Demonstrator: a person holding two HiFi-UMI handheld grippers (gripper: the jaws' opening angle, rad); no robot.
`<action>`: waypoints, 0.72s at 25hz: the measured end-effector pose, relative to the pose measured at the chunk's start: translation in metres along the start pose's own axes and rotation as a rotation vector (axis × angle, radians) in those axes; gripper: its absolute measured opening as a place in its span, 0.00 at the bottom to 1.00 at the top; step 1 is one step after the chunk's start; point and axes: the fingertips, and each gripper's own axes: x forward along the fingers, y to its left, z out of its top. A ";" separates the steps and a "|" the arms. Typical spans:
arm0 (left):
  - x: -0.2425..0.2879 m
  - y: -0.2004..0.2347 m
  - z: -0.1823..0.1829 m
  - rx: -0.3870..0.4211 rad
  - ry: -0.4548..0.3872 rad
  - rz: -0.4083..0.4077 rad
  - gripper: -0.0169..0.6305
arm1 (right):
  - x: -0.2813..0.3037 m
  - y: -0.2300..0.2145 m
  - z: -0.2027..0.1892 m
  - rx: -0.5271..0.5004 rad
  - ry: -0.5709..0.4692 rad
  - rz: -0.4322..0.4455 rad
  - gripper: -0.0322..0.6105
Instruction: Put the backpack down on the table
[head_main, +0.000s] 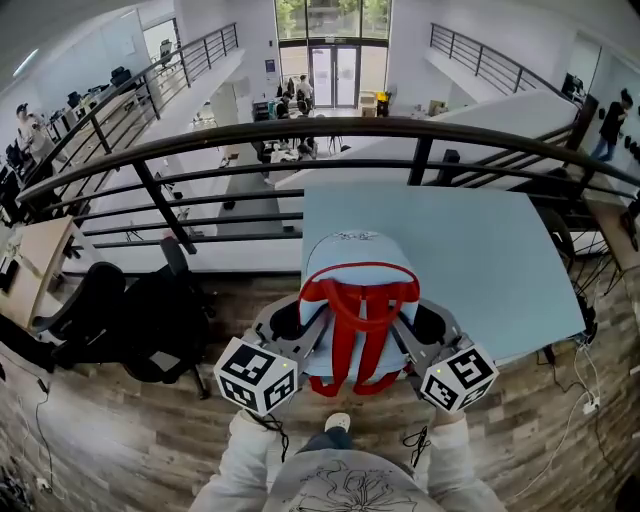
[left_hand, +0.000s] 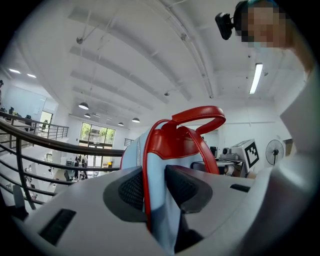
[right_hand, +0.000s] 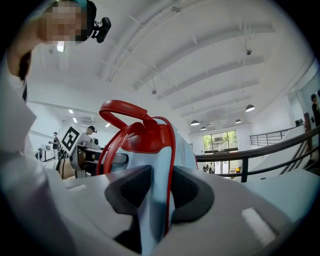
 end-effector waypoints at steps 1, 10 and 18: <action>0.002 0.003 -0.001 -0.002 0.002 -0.003 0.21 | 0.003 -0.001 -0.002 -0.003 0.004 -0.003 0.24; 0.020 0.024 -0.008 -0.014 0.020 -0.021 0.21 | 0.022 -0.015 -0.011 -0.014 0.034 -0.023 0.25; 0.022 0.031 -0.012 -0.040 0.043 -0.022 0.21 | 0.029 -0.018 -0.016 -0.001 0.074 -0.021 0.25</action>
